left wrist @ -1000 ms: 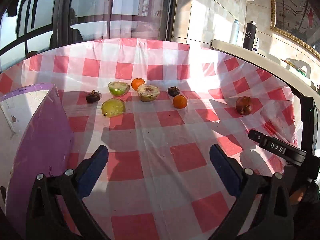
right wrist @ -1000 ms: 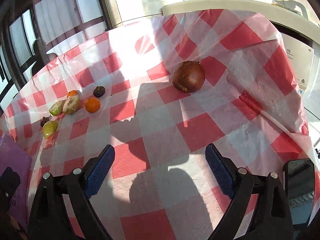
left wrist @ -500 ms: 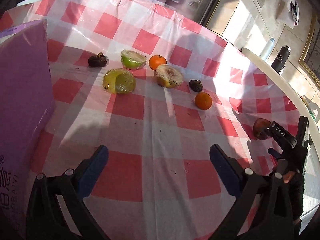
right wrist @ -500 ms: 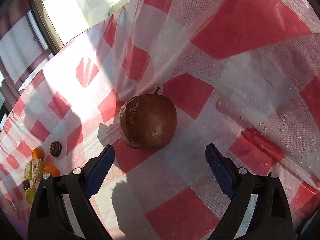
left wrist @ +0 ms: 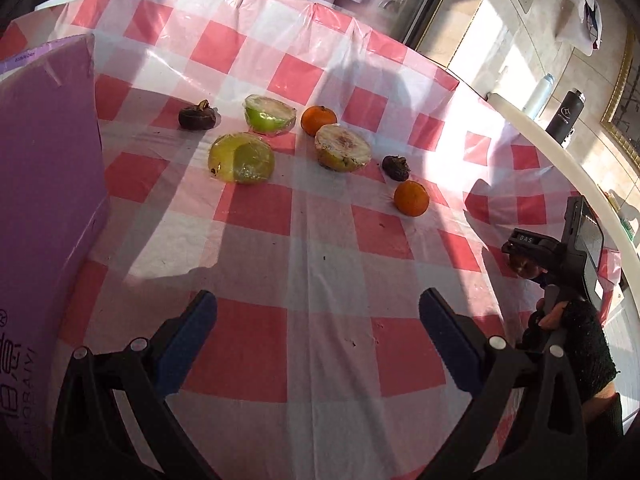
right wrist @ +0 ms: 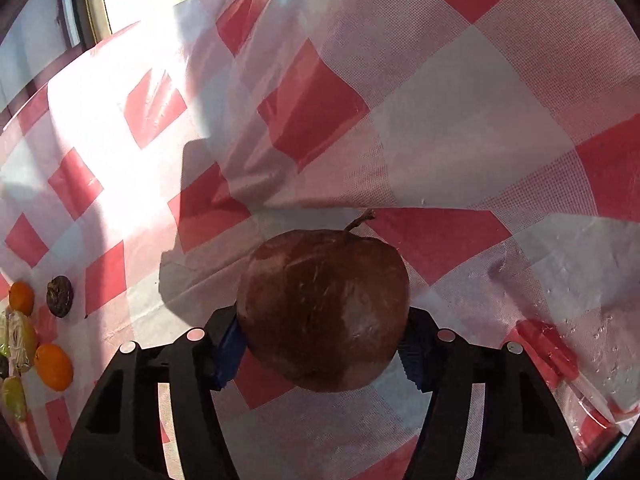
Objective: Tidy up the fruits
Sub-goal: 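Move the right tool to the brown fruit and grasp it, then grasp the orange with the left tool while the right tool holds the brown fruit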
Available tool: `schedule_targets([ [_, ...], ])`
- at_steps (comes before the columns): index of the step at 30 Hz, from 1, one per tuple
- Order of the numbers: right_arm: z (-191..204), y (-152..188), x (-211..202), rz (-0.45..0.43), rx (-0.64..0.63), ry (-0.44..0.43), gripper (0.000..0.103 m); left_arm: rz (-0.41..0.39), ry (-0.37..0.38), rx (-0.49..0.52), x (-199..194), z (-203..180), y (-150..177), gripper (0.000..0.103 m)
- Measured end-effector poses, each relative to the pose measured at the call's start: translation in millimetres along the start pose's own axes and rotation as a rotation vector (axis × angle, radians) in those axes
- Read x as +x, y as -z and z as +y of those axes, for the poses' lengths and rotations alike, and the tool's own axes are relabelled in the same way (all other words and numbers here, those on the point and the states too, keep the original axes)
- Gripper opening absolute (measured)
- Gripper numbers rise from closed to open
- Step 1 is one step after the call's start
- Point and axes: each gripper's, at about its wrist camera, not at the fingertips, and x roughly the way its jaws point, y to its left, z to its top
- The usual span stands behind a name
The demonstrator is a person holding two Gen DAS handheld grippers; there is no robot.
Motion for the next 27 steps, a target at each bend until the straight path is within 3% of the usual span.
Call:
schedule_targets([
  [11, -15, 62, -69, -0.137, 0.075, -0.385, 0.062, 0.012, 0.009, 0.011, 1, -1, 1, 0.101],
  [16, -23, 63, -68, -0.122, 0.11, -0.444, 0.062, 0.077, 0.036, 0.088, 6, -16, 4, 0.101],
  [20, -10, 49, -61, -0.145, 0.112, -0.477, 0.062, 0.054, -0.04, 0.209, 24, -49, -6, 0.101],
  [25, -9, 47, -61, -0.151, 0.107, -0.505, 0.062, 0.101, -0.089, 0.292, 84, -92, -34, 0.1],
  [27, -9, 47, -60, -0.151, 0.107, -0.515, 0.062, 0.122, -0.081, 0.279, 106, -104, -49, 0.092],
])
